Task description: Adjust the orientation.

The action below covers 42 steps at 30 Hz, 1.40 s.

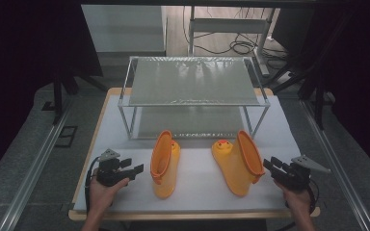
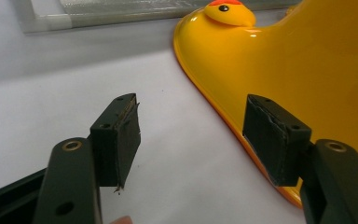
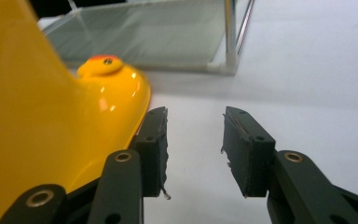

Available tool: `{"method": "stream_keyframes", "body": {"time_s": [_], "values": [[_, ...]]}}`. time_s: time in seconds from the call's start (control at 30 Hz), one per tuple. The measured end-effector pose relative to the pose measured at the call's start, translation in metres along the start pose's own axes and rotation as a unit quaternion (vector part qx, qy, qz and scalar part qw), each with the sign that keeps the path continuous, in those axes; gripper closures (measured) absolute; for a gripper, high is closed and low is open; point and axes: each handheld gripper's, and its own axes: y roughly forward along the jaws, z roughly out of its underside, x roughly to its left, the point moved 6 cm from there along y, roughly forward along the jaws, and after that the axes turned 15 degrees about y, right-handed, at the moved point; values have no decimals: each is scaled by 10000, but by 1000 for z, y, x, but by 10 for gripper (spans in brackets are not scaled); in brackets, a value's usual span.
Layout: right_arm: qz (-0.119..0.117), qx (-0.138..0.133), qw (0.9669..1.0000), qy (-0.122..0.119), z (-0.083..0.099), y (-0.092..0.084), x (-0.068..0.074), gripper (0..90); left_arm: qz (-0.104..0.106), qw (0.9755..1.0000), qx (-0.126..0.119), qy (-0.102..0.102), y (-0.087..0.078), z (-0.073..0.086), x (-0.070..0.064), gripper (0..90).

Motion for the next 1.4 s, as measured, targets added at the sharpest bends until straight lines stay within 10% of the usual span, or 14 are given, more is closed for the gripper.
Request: {"method": "stream_keyframes", "body": {"time_s": [0.4, 0.63, 0.97, 1.4], "values": [[-181, 153, 9997, 110, 7, -2, -16, 504, -64, 9999, 87, 119, 0, 6, -13, 583], [-127, 173, 9996, 179, 10, -2, -26, 491, 56, 9994, 95, 321, -1, 1, -21, 891], [-115, 91, 9997, 185, 8, -3, -18, 491, 639, 9928, 474, 892, 9, 11, -65, 900], [-118, 67, 9996, 238, 3, -1, -17, 494, 1127, 9870, 497, 1034, 30, -2, -86, 900]]}}
